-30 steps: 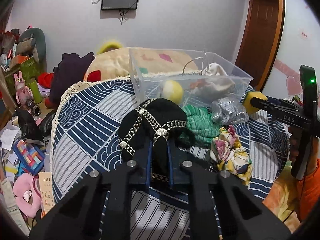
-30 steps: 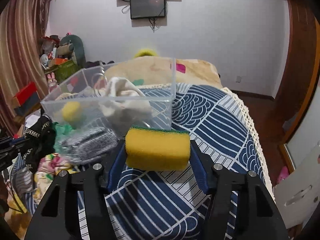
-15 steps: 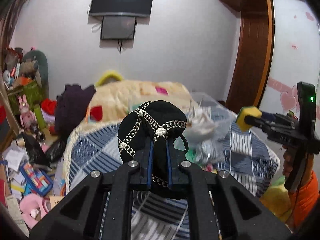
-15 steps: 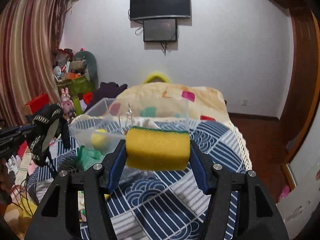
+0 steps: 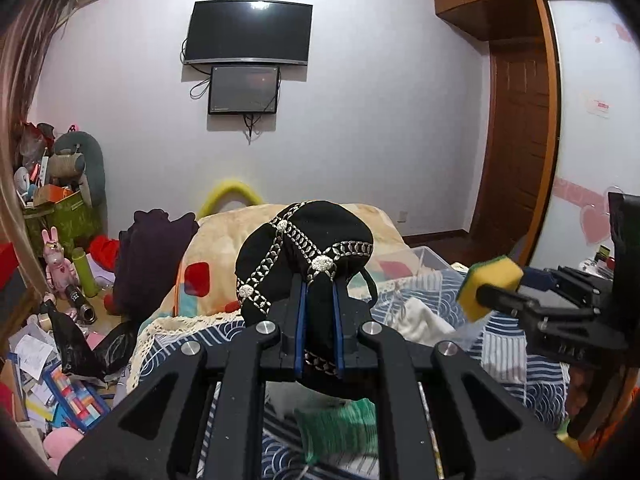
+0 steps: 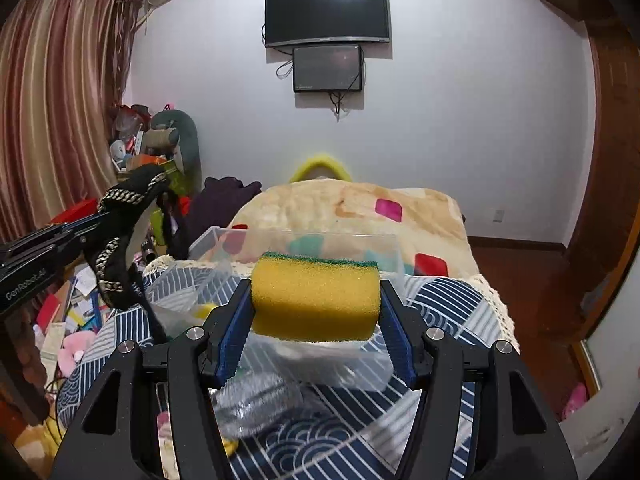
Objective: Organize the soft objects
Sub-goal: 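Carry the sponge and hat over the clear box and release both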
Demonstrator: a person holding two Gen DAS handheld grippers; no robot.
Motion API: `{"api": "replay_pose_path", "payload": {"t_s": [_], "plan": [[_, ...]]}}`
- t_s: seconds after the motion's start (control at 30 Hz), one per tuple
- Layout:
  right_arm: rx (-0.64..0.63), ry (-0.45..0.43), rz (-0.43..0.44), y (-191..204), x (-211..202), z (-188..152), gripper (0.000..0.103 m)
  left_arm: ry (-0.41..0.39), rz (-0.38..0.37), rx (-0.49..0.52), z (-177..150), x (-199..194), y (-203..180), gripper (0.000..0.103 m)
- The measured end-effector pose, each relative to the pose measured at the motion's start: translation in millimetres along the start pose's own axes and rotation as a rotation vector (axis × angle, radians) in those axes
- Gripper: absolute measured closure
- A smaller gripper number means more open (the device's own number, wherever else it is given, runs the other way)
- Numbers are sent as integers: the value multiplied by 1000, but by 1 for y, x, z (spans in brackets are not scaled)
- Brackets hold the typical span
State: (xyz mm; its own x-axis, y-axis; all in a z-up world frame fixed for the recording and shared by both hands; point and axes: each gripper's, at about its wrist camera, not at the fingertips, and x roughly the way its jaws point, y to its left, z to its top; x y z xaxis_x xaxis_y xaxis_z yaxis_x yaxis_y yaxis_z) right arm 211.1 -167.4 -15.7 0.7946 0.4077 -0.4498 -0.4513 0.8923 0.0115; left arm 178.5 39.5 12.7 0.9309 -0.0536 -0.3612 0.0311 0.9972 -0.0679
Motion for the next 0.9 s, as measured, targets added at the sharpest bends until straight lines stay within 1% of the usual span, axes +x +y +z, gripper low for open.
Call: {"api": "replay_pose_path", "payload": {"t_s": [0.2, 0.27, 0.37, 0.47, 0.6, 0.77, 0.8, 0.87, 0.9], "plan": [[-7, 47, 32, 13, 26, 1, 46, 33, 10, -5, -2, 32, -6, 92], [-11, 64, 46, 17, 34, 1, 46, 45, 24, -10, -6, 45, -8, 92], [-15, 94, 56, 20, 45, -1, 46, 81, 15, -2, -15, 62, -14, 92], [-32, 121, 46, 22, 52, -5, 46, 117, 3, 24, -23, 74, -19, 92], [-54, 138, 37, 19, 55, -10, 46, 158, 24, 51, -31, 83, -24, 92], [-52, 169, 51, 16, 64, -13, 46, 187, 11, 45, -32, 86, -24, 91], [-54, 175, 53, 16, 65, -14, 45, 198, 9, 38, -33, 87, -22, 88], [-56, 175, 51, 16, 65, -15, 44, 218, 8, 24, -32, 90, -19, 84], [-55, 173, 51, 16, 64, -15, 44, 221, 12, 15, -32, 90, -17, 84]]}}
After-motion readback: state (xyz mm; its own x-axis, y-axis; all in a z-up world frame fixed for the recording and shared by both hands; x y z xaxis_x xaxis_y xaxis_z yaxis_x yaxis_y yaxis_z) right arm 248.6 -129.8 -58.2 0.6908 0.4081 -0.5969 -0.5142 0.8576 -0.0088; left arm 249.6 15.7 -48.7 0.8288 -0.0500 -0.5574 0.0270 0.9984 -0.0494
